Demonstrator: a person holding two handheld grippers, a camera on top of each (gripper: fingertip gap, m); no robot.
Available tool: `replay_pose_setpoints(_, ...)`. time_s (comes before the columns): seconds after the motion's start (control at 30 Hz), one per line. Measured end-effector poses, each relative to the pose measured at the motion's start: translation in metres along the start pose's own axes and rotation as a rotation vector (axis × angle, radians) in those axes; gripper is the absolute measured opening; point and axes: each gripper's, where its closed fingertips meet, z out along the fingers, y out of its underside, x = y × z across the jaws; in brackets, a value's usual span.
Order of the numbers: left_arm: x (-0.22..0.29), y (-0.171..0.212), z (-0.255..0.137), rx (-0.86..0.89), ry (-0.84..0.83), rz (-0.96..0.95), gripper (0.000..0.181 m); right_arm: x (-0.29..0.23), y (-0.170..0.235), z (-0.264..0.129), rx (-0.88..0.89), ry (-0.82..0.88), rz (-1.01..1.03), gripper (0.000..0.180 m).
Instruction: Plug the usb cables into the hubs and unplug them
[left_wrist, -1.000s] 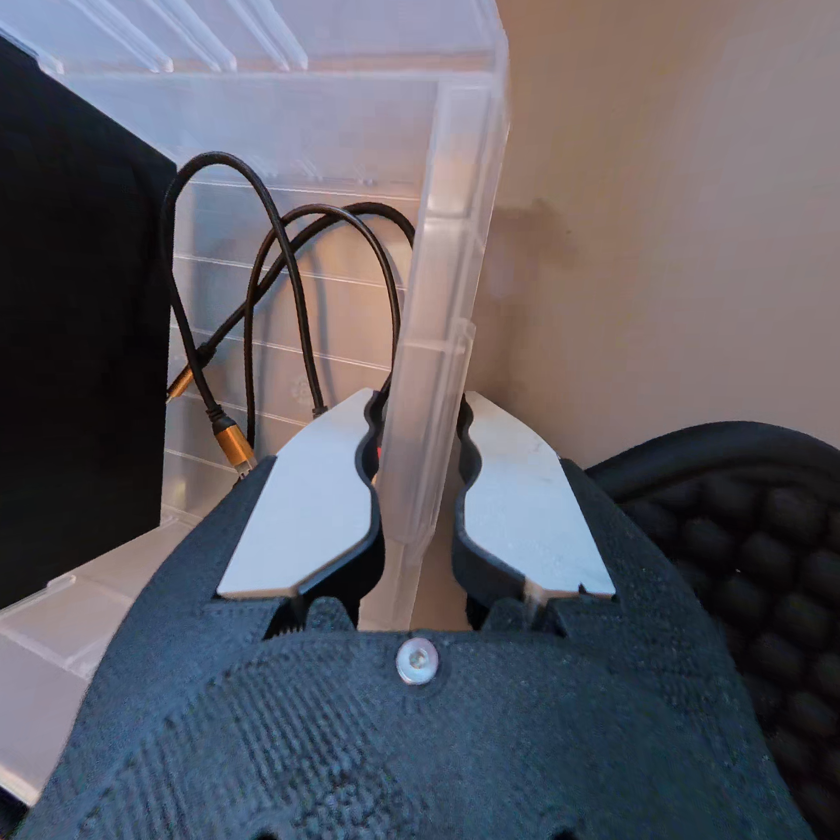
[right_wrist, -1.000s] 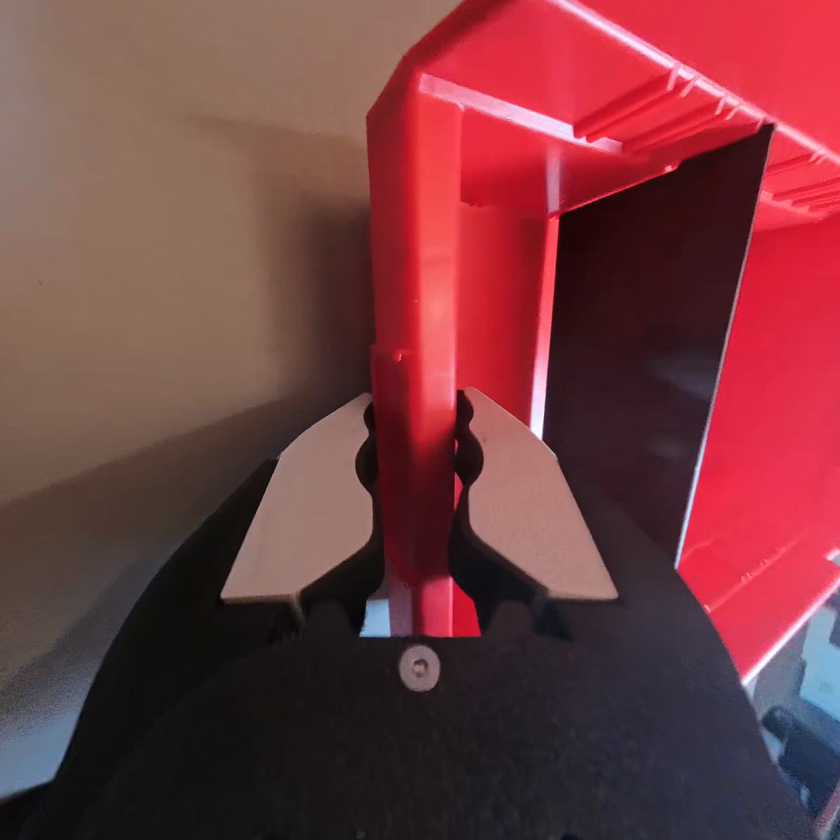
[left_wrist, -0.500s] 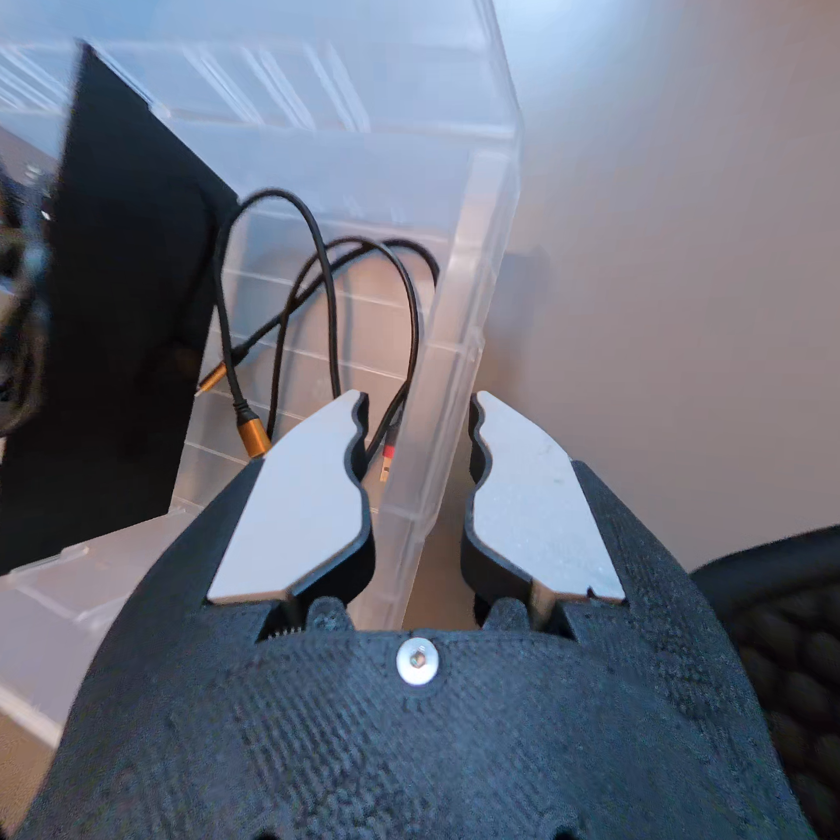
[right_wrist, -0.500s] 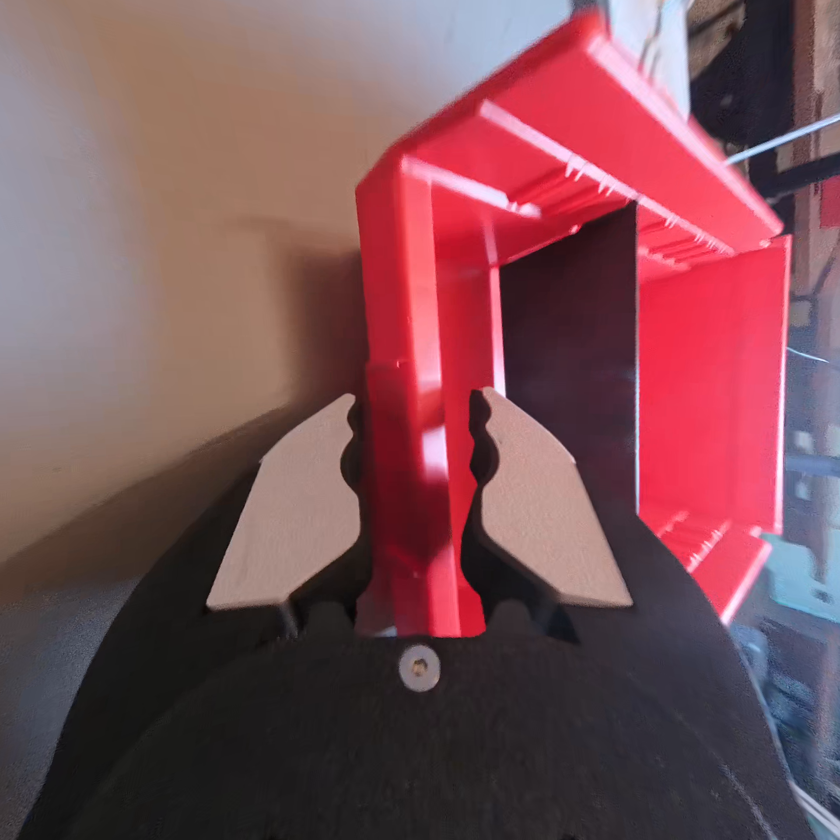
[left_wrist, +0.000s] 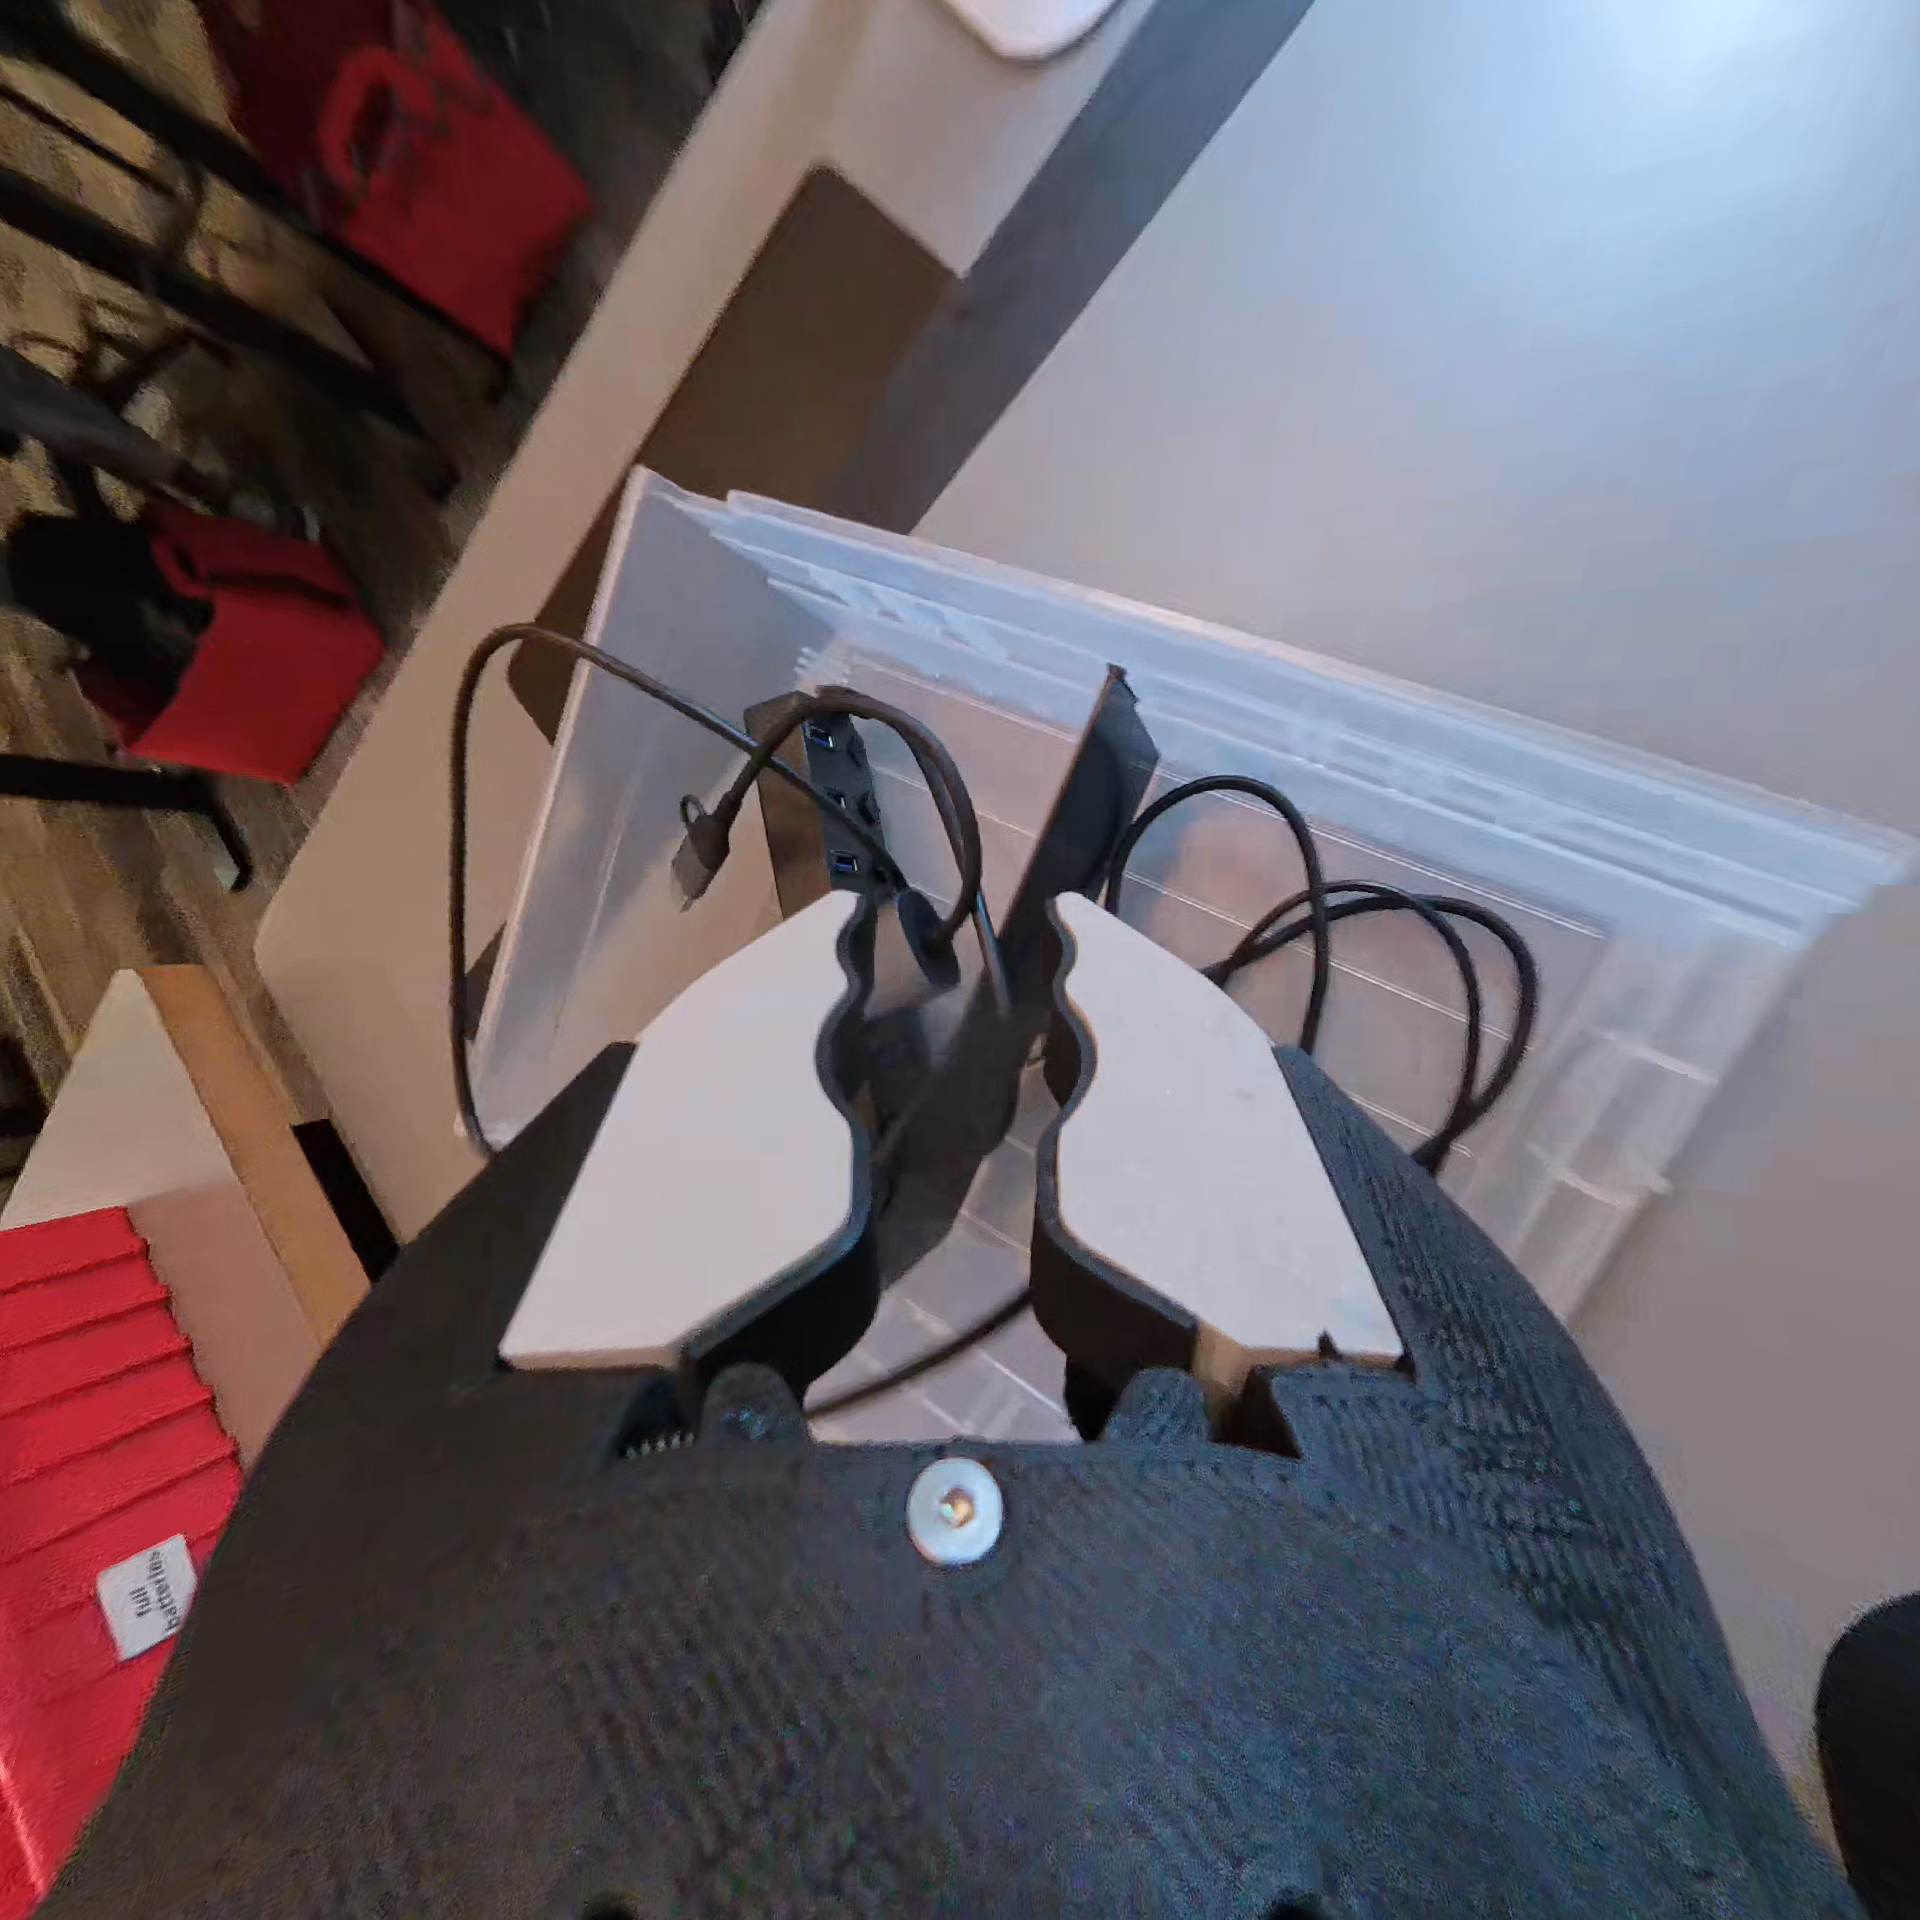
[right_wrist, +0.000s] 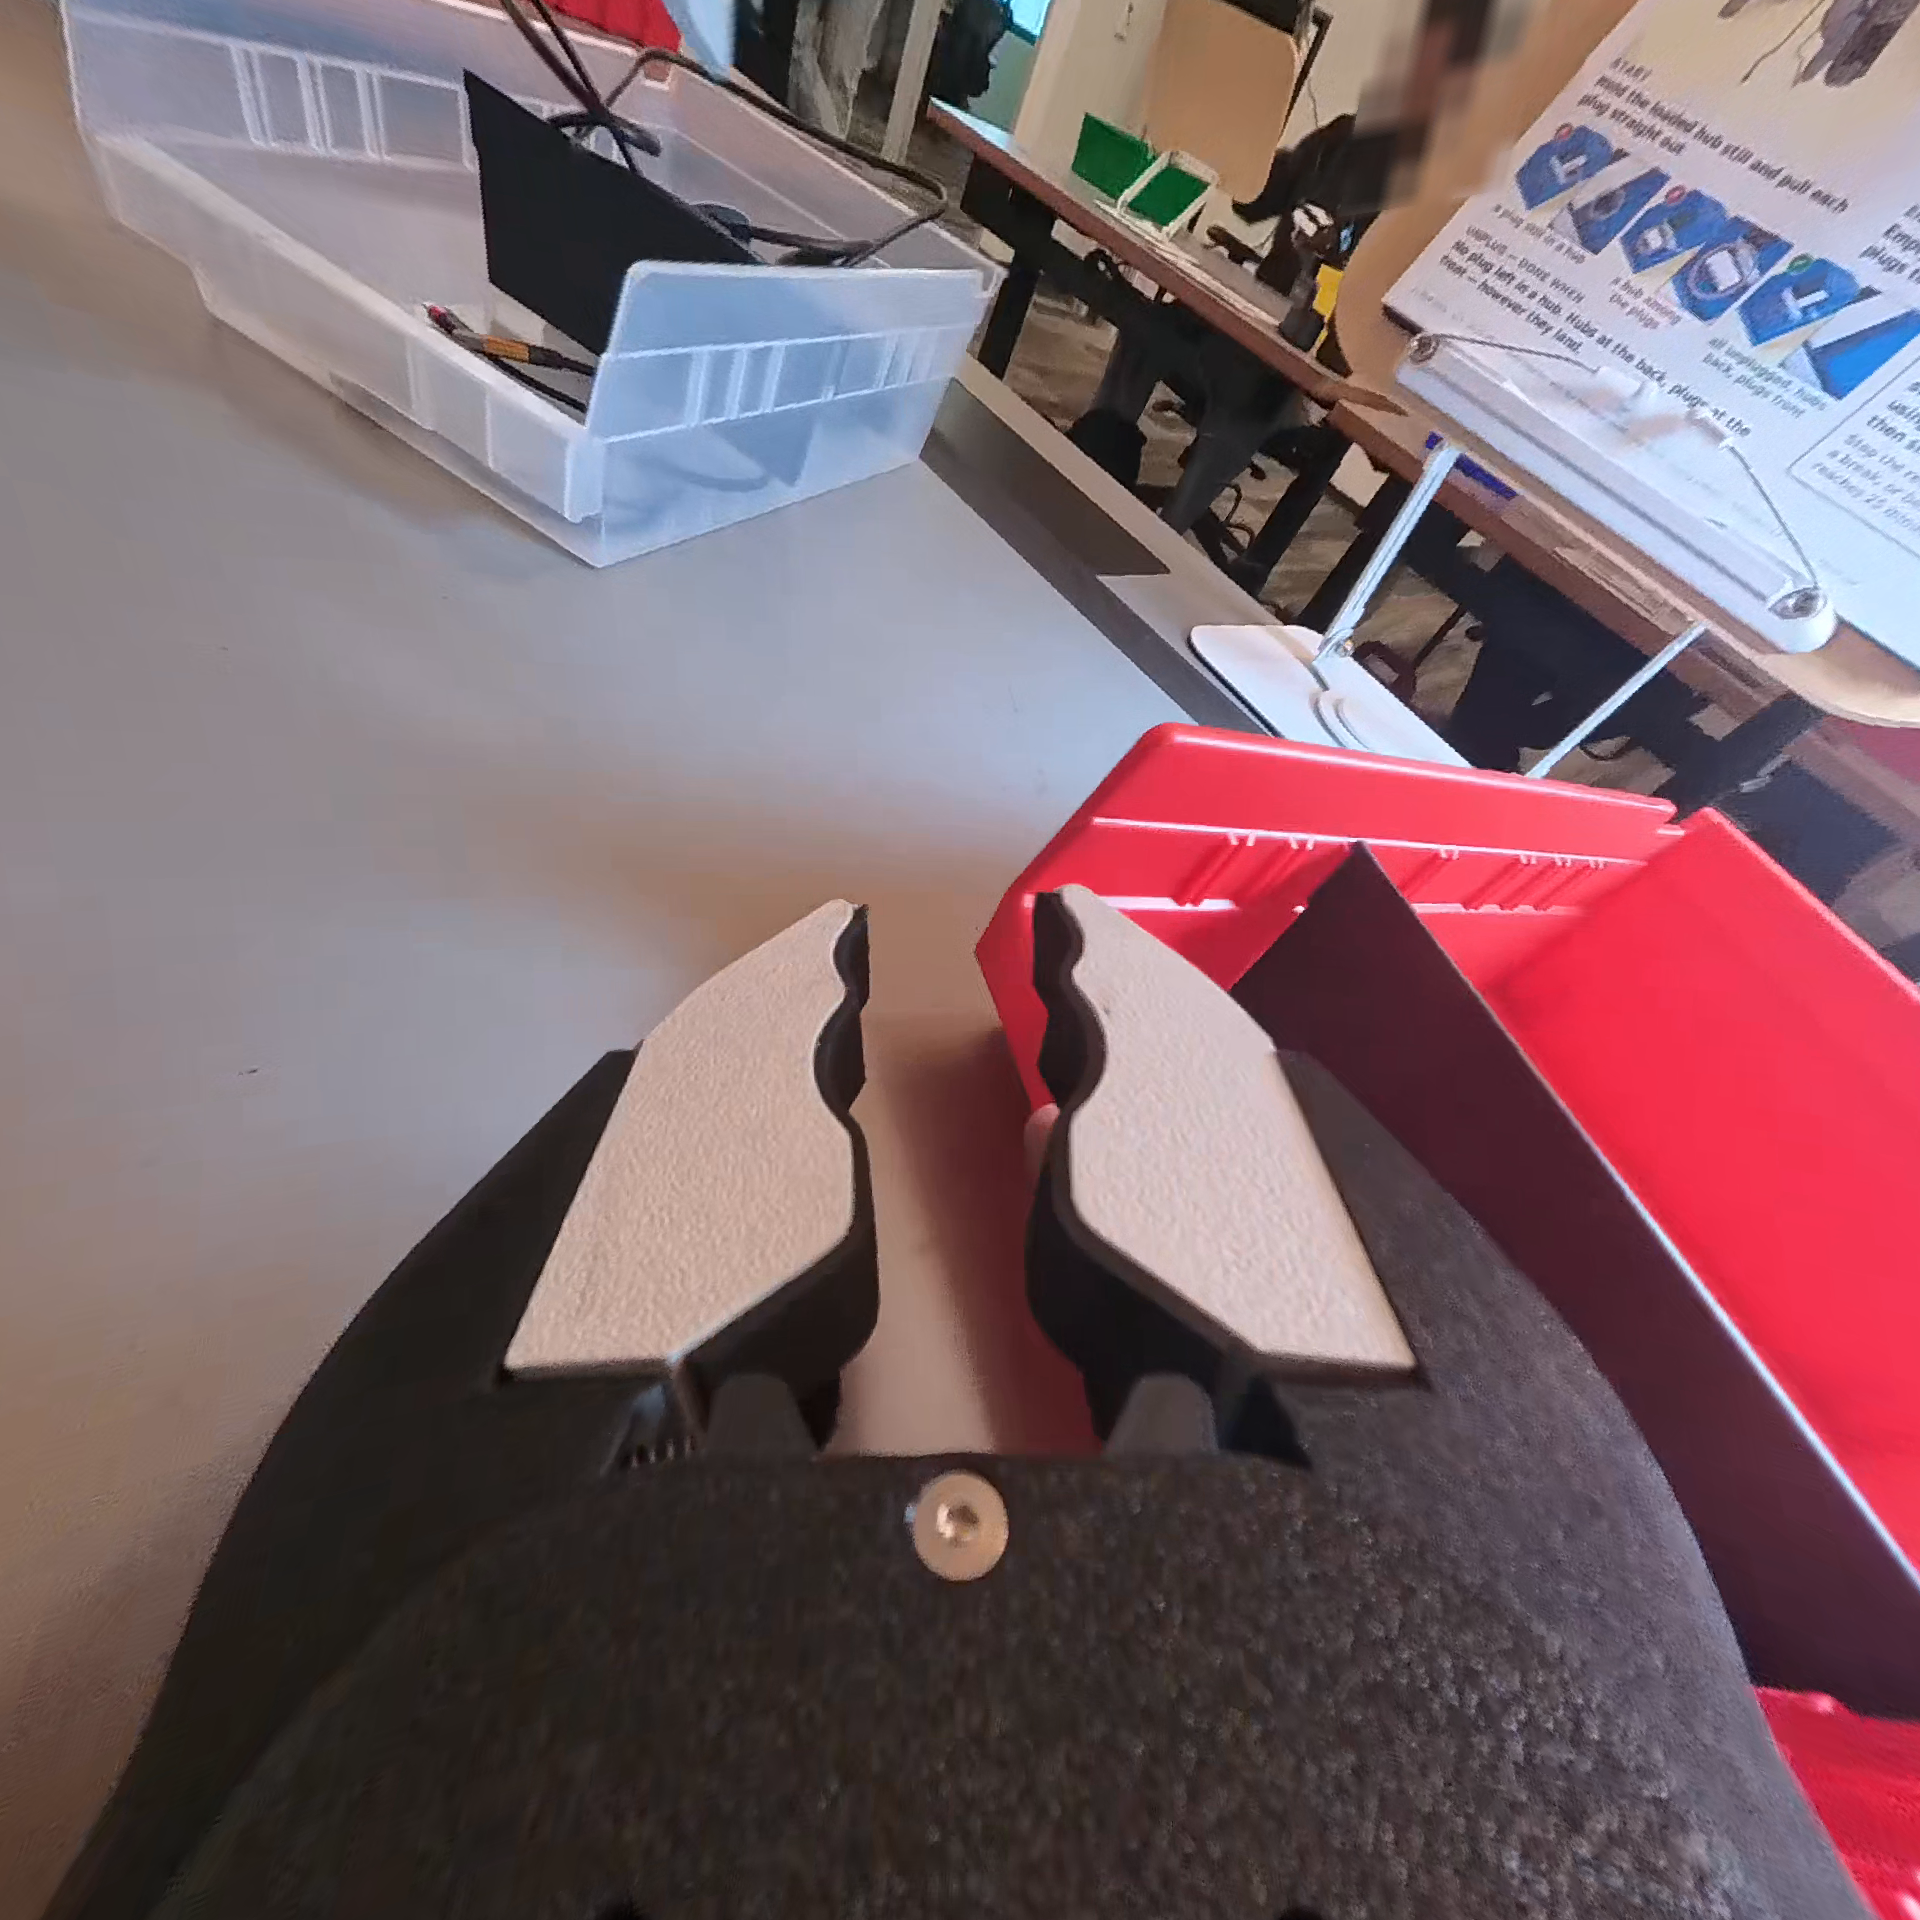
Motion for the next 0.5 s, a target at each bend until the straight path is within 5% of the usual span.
replay_pose_setpoints(0.13,-0.003,0.008,0.052,-0.184,0.063,-0.029,0.031,-0.008,0.007,0.000,-0.007,-0.005,-0.015,0.027)
replay_pose_setpoints(0.23,-0.006,0.020,0.068,-0.269,0.087,-0.028,0.005,-0.010,0.006,0.000,-0.003,0.002,-0.048,0.025)
replay_pose_setpoints(0.5,-0.052,-0.031,-0.040,-0.003,-0.044,-0.071,0.004,-0.015,-0.010,-0.003,0.061,-0.002,-0.058,0.021)
